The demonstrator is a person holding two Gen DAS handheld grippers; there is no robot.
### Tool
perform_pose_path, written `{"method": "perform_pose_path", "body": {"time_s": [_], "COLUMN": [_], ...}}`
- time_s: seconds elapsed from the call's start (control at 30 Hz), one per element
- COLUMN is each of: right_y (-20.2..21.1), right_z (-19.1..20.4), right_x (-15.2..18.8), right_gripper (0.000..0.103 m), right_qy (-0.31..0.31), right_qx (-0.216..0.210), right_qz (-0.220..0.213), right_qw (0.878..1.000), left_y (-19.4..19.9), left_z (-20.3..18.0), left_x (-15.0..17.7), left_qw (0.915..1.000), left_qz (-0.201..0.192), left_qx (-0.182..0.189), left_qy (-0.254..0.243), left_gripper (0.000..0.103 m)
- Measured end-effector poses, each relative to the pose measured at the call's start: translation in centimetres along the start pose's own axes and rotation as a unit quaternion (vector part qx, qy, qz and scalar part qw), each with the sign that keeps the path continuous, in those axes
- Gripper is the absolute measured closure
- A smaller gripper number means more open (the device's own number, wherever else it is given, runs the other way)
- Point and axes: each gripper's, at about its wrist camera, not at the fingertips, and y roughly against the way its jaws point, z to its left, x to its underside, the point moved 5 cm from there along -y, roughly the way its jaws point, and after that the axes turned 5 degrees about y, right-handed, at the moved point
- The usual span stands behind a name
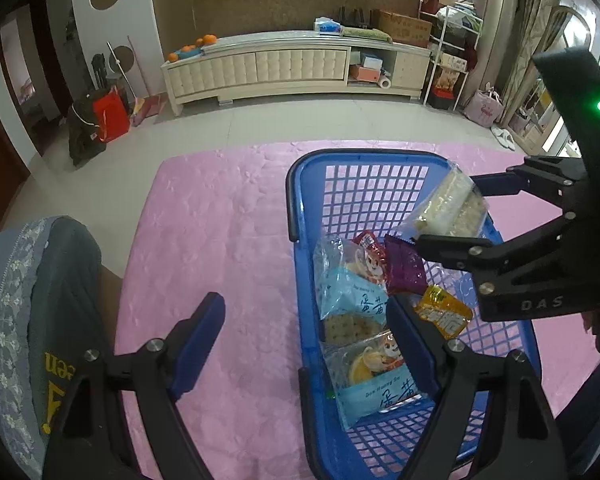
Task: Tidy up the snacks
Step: 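Release the yellow bag in the basket while the right tool carries the biscuit pack inside, then move the right tool to the orange stick snack and grasp it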
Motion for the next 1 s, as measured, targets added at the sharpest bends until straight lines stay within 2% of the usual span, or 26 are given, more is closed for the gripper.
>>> {"method": "perform_pose_path", "body": {"time_s": [0.13, 0.33, 0.43, 0.63, 1.0], "right_y": [-0.6, -0.4, 1.0, 4.4, 9.8], "right_z": [0.1, -0.6, -0.8, -2.1, -5.5], "right_x": [-0.1, 0.6, 1.1, 1.7, 5.1], "right_gripper": [0.017, 0.006, 0.004, 0.003, 0.003], "right_qy": [0.010, -0.005, -0.009, -0.047, -0.102], "right_qx": [0.003, 0.012, 0.012, 0.007, 0.014], "right_qz": [0.003, 0.004, -0.010, -0.042, -0.048], "right_qw": [1.000, 1.000, 1.000, 0.998, 0.994], "left_y": [-0.3, 0.6, 1.4, 3.4, 7.1], "left_z": [-0.2, -0.4, -1.0, -1.9, -5.1], "left_x": [0.2, 0.3, 0.4, 0.7, -0.1], "left_qw": [1.0000, 1.0000, 0.9999, 0.9999, 0.9991], "left_qz": [0.002, -0.002, -0.008, -0.016, -0.043], "left_qx": [-0.005, 0.000, 0.008, -0.002, -0.004], "left_qy": [0.000, 0.008, 0.003, 0.000, -0.007], "left_gripper": [0.022, 0.022, 0.022, 0.022, 0.022]}}
